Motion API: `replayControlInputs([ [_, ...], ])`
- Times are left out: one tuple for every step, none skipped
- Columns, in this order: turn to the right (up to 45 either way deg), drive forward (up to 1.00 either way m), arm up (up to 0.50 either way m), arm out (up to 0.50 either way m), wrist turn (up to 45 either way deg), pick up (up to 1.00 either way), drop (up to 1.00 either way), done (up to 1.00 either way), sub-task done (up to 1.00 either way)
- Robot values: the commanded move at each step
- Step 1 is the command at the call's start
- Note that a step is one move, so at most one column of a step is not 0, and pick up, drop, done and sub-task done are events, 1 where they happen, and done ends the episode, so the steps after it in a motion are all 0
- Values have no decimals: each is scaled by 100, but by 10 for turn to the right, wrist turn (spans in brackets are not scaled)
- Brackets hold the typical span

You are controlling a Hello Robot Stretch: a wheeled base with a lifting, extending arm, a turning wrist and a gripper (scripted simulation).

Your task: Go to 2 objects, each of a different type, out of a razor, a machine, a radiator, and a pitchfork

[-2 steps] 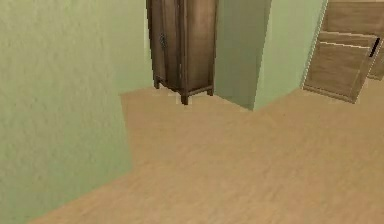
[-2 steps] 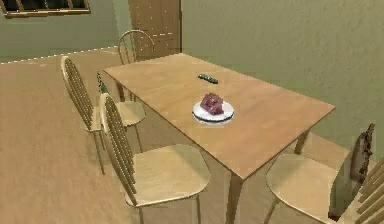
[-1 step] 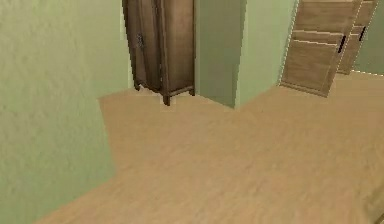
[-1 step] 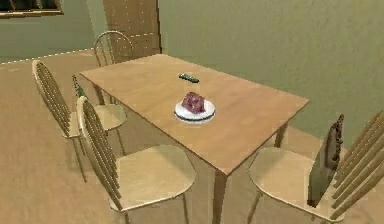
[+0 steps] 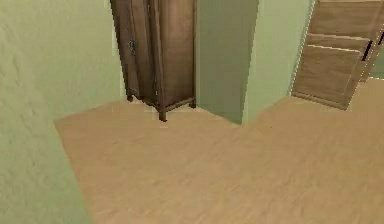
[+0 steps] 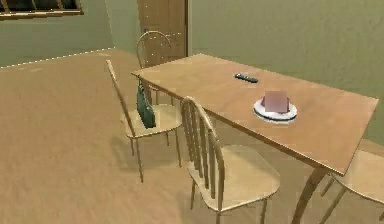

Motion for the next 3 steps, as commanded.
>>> replayControlInputs([
  [420, 0, 0, 0, 0, 0, 0, 0, 0],
  [30, 0, 0, 0, 0, 0, 0, 0, 0],
  [0, 100, 0, 0, 0, 0, 0, 0, 0],
])
